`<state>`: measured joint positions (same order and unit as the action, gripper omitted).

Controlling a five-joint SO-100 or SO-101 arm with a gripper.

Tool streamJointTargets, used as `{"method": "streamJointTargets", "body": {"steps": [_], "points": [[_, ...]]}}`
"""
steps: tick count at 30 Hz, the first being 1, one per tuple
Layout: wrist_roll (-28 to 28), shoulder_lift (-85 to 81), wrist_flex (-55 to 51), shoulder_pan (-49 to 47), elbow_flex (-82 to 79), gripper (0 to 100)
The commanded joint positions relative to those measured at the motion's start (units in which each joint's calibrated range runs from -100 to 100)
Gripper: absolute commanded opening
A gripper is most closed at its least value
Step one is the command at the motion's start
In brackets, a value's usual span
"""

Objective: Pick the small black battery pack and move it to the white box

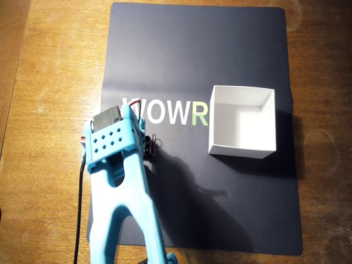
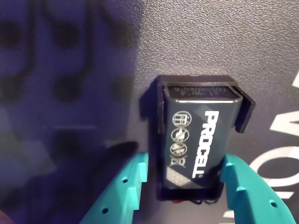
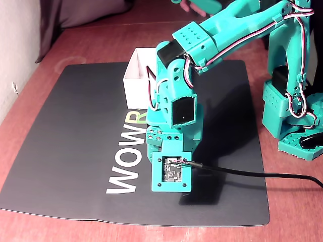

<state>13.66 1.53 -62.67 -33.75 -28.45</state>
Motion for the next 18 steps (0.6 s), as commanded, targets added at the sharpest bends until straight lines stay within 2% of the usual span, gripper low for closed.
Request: {"method": "streamJointTargets", "body": {"steps": [1, 18], "points": [[-0.2, 0.0, -0.4, 0.5, 1.6, 18], [-0.2, 4.0, -0.3, 0.4, 1.6, 18]]}}
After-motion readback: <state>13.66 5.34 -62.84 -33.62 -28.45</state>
